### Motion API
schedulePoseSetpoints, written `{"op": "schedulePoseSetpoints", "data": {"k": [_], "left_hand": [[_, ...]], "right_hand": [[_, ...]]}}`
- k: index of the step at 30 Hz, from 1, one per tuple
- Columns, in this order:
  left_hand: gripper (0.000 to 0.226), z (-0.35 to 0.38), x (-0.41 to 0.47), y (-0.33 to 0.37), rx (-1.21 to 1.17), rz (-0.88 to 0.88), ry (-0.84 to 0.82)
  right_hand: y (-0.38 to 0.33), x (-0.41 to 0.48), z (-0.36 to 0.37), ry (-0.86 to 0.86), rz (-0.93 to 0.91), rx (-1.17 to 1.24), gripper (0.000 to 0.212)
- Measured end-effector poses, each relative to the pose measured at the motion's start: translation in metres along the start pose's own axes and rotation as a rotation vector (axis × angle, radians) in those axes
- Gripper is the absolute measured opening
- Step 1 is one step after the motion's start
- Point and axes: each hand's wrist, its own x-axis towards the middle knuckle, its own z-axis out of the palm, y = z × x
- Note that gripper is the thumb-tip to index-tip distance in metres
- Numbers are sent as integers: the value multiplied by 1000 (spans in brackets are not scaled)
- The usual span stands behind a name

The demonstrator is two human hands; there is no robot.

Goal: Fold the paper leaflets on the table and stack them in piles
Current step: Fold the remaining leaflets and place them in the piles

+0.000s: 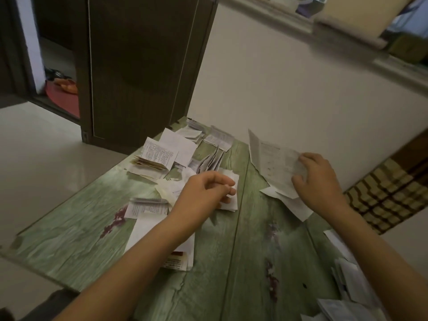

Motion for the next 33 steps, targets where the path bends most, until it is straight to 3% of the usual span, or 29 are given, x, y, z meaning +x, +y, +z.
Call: {"op": "schedulePoseSetpoints", "data": {"k": [4, 7, 12, 14, 16, 19, 22, 30, 33], "left_hand": [[14, -3, -1, -1, 17, 58, 45], [34, -6, -3, 0, 37, 102, 53], [80, -5, -11, 6, -110, 37, -75], [74, -2, -15, 8, -204, -13, -196], [52, -2, -21, 11, -311, -29, -306], [39, -10, -25, 15, -479, -79, -357], [34, -25, -24, 17, -616, -116, -337], [19, -44, -24, 16, -508, -62, -181], [19, -45, -26, 17, -546, -47, -153]], "right_hand": [[-16, -12, -34, 264, -17, 272, 36], [-35, -25, -59, 330, -46, 464, 31], [-71, -48, -93, 229, 1, 897, 30], [-84, -53, -98, 116, 66, 1100, 29], [-94, -57, -97, -4, 113, 1205, 29], [-109, -59, -87, -65, 138, 1165, 31], [-118, -59, -80, 11, 109, 1061, 36], [-126, -72, -52, 223, 174, 678, 39], [-134, -79, -44, 266, 137, 576, 53]]}}
